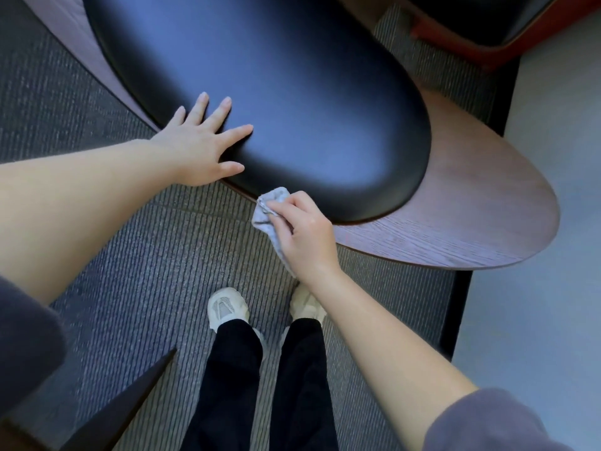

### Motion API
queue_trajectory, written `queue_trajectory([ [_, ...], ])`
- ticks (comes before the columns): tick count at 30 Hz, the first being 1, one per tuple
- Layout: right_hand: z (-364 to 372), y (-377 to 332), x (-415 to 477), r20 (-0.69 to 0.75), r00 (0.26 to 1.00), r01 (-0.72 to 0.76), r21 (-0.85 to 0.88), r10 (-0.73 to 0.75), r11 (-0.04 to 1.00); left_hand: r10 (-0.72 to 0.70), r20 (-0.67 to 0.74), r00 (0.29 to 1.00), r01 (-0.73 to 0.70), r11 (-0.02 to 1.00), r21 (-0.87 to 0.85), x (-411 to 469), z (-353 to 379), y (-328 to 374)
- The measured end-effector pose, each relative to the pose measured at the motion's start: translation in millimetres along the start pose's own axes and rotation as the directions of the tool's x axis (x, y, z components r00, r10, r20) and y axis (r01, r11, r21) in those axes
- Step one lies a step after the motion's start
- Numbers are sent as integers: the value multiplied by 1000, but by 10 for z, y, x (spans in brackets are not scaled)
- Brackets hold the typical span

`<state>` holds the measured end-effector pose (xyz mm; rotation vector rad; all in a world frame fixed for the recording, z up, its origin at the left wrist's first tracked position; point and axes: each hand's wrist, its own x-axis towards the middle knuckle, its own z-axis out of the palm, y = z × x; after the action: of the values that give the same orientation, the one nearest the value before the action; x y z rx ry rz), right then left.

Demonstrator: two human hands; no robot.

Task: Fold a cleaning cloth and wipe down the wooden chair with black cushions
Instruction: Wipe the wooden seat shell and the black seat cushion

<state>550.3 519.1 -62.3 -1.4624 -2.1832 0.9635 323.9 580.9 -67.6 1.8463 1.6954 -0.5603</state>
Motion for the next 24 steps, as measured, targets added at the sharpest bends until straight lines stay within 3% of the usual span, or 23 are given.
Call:
queue_trajectory([
  [6, -930, 753, -155, 195, 980, 113, -356, -44, 928, -16, 46, 999, 19, 998, -63, 26, -62, 453],
  [12, -1274, 1045, -54, 451, 887, 266, -327, -97, 907, 50, 35, 998, -46, 994, -99, 154, -33, 1091],
  [16, -1508, 1261, 87, 369, 925, 238, -375, -91, 896, 36, 52, 998, -27, 986, -163, 252, -61, 1469],
  [20, -1600, 1307, -12, 497, 850, 354, -292, -175, 889, -57, 69, 996, 69, 980, -189, 339, -104, 1733],
  [24, -1926, 1577, 246, 283, 959, 127, -422, -2, 897, -137, 124, 983, 162, 961, -225, 391, -184, 1862],
])
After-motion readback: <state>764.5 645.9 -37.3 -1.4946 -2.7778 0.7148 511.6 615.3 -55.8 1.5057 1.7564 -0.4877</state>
